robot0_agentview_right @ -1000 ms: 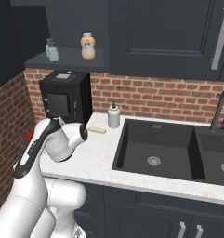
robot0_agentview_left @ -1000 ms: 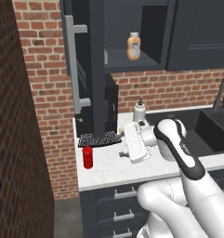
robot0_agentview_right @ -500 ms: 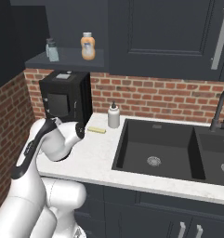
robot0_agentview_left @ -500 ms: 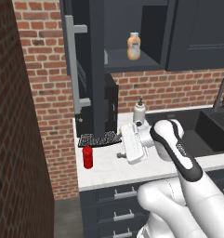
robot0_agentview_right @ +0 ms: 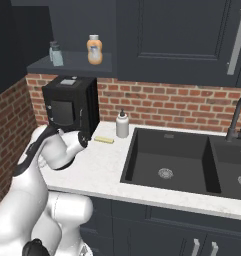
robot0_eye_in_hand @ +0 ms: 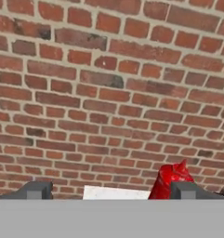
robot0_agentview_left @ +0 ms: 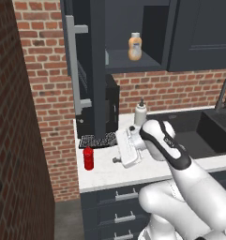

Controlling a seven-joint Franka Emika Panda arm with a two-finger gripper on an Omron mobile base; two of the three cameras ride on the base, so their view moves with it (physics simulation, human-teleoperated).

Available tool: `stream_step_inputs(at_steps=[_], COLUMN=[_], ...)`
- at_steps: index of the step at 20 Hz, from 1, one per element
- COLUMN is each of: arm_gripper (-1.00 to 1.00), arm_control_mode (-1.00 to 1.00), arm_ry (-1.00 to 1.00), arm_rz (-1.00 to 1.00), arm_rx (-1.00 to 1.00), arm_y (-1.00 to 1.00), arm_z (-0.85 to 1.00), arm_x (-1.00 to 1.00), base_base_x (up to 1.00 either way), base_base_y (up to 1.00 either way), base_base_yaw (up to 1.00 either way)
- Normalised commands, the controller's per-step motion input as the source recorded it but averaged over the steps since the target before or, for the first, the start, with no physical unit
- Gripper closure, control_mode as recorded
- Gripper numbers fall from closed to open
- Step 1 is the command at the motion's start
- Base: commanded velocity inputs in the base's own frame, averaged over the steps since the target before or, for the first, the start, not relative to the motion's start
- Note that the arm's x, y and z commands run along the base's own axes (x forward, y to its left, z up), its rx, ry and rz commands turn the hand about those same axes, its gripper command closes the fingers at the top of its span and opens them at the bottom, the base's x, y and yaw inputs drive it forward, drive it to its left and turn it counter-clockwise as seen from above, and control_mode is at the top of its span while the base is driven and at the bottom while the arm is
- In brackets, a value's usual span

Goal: Put the shaker and condiment bottle from the counter next to their counterparts in the cabinet.

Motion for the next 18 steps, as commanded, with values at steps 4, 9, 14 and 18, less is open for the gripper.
stream_step_inputs(at_steps=[4,9,14,18], arm_gripper=[-1.00,-1.00,-1.00,-1.00], arm_control_mode=[-1.00,-1.00,-1.00,-1.00], arm_ry=[0.00,0.01,0.00,0.03], arm_rz=[0.00,-0.08,-0.15,-0.05], arm_rx=[0.00,0.02,0.05,0.01], arm_y=[0.16,0.04,0.00,-0.03], arm_z=[-0.34,-0.50,-0.50,-0.12], arm_x=[0.00,0.38,0.47,0.12], base_base_x=[0.00,0.00,0.00,0.00], base_base_y=[0.00,0.00,0.00,0.00], base_base_yaw=[0.00,0.00,0.00,0.00])
